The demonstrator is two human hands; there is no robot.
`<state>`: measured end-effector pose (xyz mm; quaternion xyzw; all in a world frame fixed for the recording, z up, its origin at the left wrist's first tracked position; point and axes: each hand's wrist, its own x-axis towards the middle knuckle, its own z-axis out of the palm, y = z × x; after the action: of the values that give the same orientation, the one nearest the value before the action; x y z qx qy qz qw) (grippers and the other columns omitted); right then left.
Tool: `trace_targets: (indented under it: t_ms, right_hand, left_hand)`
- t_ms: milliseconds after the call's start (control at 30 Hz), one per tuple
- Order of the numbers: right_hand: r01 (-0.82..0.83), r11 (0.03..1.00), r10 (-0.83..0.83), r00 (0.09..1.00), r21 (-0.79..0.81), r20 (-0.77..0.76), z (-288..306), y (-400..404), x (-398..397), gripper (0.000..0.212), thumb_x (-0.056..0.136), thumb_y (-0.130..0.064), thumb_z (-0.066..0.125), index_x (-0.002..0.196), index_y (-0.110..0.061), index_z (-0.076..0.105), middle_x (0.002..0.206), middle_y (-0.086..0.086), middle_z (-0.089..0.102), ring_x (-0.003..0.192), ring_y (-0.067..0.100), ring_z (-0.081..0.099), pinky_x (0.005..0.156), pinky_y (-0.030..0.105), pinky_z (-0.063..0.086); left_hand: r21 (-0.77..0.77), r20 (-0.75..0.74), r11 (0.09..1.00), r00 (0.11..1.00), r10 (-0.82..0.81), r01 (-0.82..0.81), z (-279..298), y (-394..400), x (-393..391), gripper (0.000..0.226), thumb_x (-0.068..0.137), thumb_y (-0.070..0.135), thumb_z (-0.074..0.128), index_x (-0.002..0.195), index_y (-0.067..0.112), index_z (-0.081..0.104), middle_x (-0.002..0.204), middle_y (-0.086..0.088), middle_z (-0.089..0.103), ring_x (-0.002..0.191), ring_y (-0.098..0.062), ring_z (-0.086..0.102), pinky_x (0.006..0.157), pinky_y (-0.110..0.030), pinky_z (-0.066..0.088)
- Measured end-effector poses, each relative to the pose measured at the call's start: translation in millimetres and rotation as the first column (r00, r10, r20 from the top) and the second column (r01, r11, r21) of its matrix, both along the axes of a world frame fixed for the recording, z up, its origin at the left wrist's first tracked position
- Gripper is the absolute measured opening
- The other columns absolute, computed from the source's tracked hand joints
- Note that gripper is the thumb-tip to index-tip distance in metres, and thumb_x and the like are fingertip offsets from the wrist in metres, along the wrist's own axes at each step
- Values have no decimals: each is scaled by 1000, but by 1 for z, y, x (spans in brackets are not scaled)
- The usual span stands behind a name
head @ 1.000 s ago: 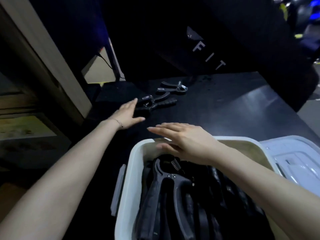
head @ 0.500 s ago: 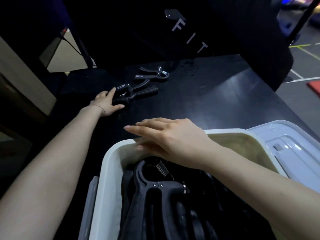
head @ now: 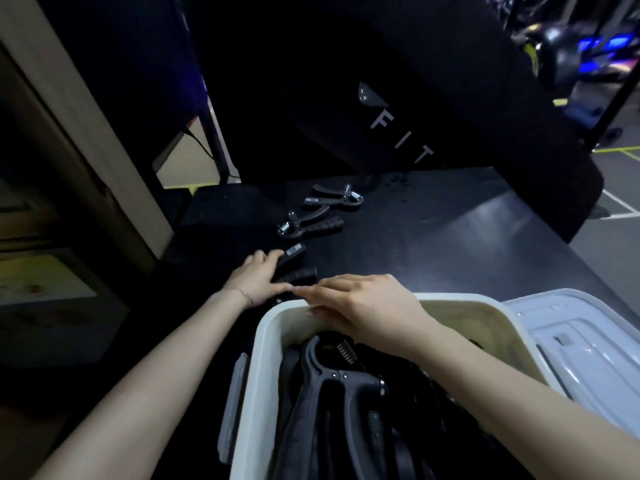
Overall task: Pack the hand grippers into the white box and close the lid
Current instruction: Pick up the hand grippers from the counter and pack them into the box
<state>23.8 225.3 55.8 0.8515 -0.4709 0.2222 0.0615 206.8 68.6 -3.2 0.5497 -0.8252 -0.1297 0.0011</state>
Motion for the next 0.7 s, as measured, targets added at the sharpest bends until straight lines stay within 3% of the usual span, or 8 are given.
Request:
trace_targets:
  t_ms: [200, 333, 400, 433, 500, 567, 633, 700]
  right_hand:
    - [52, 998, -53, 998, -17, -41, 6, 7, 3, 38, 89, -50, 34, 114, -37, 59, 80, -12, 70, 71, 13, 69, 44, 26, 47]
    - [88, 968, -66, 993, 233, -98, 22, 11, 2, 62, 82, -61, 15, 134, -40, 42, 117, -10, 64, 108, 17, 60, 78, 33, 49]
    - [103, 927, -117, 993, 359, 17, 34, 16, 5, 55, 88, -62, 31, 135, -36, 44, 127, -11, 59, 117, 14, 55, 90, 30, 46]
    - [91, 910, -169, 973, 405, 160, 40, 19, 7, 52, 89, -59, 41, 133, -32, 48, 128, -10, 59, 117, 11, 55, 95, 29, 46]
    - [11, 885, -272, 824, 465, 498, 53, 27, 12, 50, 87, -49, 55, 130, -24, 53, 122, -5, 65, 110, 5, 60, 96, 26, 47]
    - [-116, 873, -311, 615, 474, 724, 69, 36, 17, 45, 86, -38, 60, 127, -22, 54, 112, -3, 69, 101, 7, 65, 93, 27, 50]
    - [-266, 856, -337, 362, 442, 869, 88, 45, 20, 29, 88, -26, 60, 117, -23, 56, 105, -1, 70, 93, 17, 68, 84, 36, 53]
    - [-327, 864, -338, 186, 382, 923, 106, 58, 19, 16, 90, -20, 58, 106, -22, 60, 101, 7, 70, 79, 15, 68, 67, 31, 55]
  left_hand:
    - [-65, 11, 998, 1000, -16, 17, 52, 43, 20, 77, 82, 50, 61, 144, 27, 22, 130, -8, 39, 126, -25, 35, 99, -41, 38]
    - [-184, -32, 982, 998, -48, 42, 102, 68, 34, 80, 84, 52, 58, 147, 26, 17, 127, -3, 38, 126, -19, 34, 95, -38, 41]
    - [-260, -26, 961, 995, -100, 90, 127, 81, 38, 80, 85, 53, 56, 149, 28, 13, 125, 0, 37, 124, -16, 34, 93, -34, 43]
    - [-299, -18, 947, 991, -131, 120, 138, 87, 39, 80, 85, 53, 55, 149, 29, 12, 125, 1, 37, 123, -16, 35, 94, -32, 43]
    - [-376, -2, 910, 982, -189, 175, 160, 101, 38, 80, 85, 53, 56, 149, 31, 12, 125, 2, 36, 122, -15, 35, 93, -31, 44]
    - [-453, 16, 864, 970, -241, 222, 179, 116, 33, 80, 83, 52, 59, 148, 34, 16, 125, 3, 38, 121, -13, 35, 94, -32, 44]
    - [-531, 49, 801, 953, -299, 279, 194, 133, 26, 80, 80, 51, 62, 147, 36, 21, 123, 3, 40, 117, -13, 38, 95, -33, 43]
    - [-607, 85, 720, 928, -363, 337, 203, 149, 17, 80, 77, 48, 67, 145, 36, 27, 121, 3, 44, 111, -13, 43, 91, -31, 44]
